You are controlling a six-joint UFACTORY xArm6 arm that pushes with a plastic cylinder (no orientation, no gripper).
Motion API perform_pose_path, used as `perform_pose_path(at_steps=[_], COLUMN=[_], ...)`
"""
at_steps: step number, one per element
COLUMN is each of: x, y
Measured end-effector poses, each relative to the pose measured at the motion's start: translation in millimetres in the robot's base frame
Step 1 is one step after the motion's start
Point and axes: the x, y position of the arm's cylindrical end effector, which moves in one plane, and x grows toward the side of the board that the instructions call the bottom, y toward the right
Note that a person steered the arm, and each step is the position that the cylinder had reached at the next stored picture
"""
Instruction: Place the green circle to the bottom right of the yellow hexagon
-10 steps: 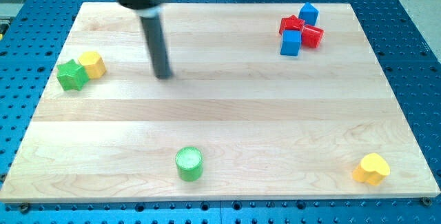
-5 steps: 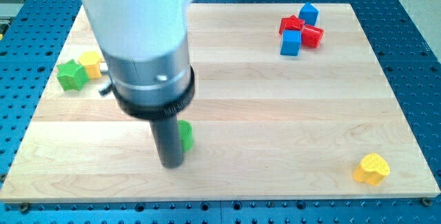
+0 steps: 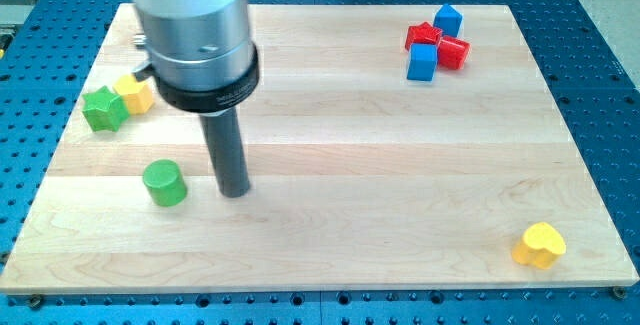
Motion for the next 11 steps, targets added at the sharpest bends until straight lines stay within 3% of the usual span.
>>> perform_pose_path(at_steps=[1, 3, 4, 5, 6, 7, 9, 11], x=[28, -47, -11, -30, -68, -50, -75, -73], y=[-48, -68, -58, -112, -105, -63, -95, 129])
